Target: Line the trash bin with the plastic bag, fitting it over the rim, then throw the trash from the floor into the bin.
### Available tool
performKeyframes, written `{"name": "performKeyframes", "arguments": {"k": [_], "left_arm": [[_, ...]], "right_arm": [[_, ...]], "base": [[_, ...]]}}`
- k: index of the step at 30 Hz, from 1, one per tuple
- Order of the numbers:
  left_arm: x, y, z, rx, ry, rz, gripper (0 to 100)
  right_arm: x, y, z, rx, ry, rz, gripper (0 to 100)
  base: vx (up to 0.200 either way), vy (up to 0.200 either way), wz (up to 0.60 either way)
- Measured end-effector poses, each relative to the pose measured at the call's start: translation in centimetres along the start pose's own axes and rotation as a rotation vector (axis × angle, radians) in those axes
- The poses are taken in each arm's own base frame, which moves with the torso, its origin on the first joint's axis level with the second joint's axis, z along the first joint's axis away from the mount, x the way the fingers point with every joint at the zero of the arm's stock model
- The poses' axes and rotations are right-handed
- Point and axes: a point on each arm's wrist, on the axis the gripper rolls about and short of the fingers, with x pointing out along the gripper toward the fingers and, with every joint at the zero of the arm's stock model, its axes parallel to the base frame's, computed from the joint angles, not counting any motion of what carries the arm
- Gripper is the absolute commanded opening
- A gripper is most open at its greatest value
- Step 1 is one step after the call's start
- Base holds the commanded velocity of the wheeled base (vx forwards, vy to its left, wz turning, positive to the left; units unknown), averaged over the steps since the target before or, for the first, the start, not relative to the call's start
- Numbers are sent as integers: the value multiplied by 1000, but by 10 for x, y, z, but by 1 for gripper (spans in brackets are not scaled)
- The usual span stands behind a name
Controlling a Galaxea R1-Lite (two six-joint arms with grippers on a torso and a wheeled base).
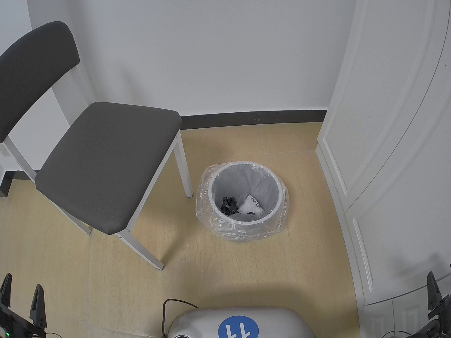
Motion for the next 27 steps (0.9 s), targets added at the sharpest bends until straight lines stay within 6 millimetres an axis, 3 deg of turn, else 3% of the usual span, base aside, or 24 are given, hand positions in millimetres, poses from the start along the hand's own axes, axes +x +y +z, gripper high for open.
{"name": "performKeyframes", "arguments": {"k": [27], "left_arm": [[0,-2,-5,58,52,-98,100]], "right_arm": [[0,2,-7,-67,69,93,100]], "base": [[0,0,0]]}}
